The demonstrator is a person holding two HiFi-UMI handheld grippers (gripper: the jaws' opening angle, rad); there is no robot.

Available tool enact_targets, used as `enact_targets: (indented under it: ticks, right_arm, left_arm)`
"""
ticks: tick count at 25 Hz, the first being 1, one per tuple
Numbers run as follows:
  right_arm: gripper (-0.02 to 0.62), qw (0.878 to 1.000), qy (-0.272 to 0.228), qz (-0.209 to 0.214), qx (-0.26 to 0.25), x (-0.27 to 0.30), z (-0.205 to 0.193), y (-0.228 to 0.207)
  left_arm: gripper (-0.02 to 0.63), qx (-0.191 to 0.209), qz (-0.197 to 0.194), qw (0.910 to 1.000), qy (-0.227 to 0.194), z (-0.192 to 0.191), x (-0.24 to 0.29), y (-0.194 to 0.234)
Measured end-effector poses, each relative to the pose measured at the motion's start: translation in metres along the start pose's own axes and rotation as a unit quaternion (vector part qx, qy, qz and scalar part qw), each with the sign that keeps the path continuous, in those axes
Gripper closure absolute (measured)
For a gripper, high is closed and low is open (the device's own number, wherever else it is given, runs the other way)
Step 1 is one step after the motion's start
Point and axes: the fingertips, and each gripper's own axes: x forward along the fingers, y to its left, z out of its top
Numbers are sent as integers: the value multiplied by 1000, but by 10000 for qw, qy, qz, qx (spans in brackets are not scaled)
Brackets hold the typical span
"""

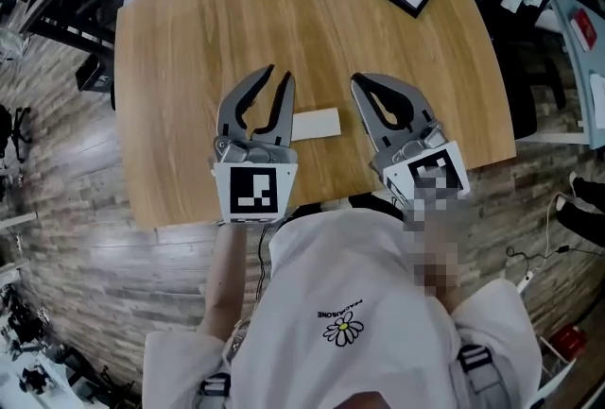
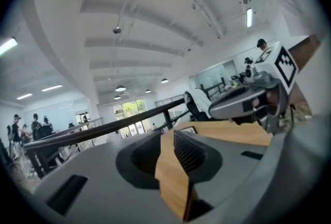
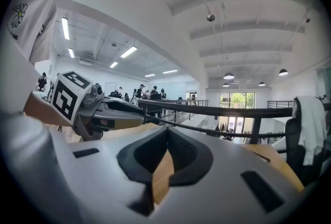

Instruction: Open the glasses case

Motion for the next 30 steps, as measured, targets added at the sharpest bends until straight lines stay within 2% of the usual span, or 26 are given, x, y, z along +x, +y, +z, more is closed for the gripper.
enact_targets:
  ticks: [2, 4, 5, 9, 12, 15, 18, 20, 23, 26, 28, 30]
  right_arm:
    - [563, 9995, 207, 215, 50, -2, -15, 4]
    - [537, 9983, 393, 406, 163, -5, -32, 8]
    - [528, 9975, 484, 469, 228, -7, -40, 9]
    - [481, 9928, 930, 670, 350, -11, -76, 13]
    - [466, 9877, 1263, 844, 369, -12, -107, 21]
    - [439, 9798, 1704, 1034, 172, -15, -143, 31]
    - [430, 9694, 2115, 1246, 12, -20, -176, 43]
    - [428, 9637, 2299, 1354, 16, -23, -193, 50]
    - [428, 9530, 2622, 1514, -150, -26, -221, 60]
    - [416, 9319, 3057, 1834, -668, -27, -257, 71]
    - [414, 9178, 3279, 2015, -980, -28, -276, 75]
    - [414, 9130, 3359, 2072, -1032, -26, -287, 77]
  left_arm:
    - [490, 382, -593, 9963, 496, -24, 4, -23]
    - [442, 833, -1203, 9847, 951, -49, 5, -48]
    - [404, 1031, -1468, 9774, 1120, -59, 6, -59]
    - [350, 1596, -2232, 9468, 1681, -101, 9, -93]
    - [341, 1937, -2627, 9227, 2049, -131, 12, -114]
    - [339, 2334, -3006, 8931, 2398, -162, 15, -133]
    - [339, 2757, -3291, 8638, 2638, -189, 15, -150]
    - [341, 2916, -3408, 8497, 2774, -205, 13, -158]
    - [340, 3128, -3473, 8336, 2943, -225, 13, -165]
    - [341, 3316, -3535, 8193, 3064, -239, 13, -172]
    - [341, 3415, -3539, 8134, 3106, -245, 16, -177]
    - [344, 3515, -3503, 8106, 3109, -248, 18, -177]
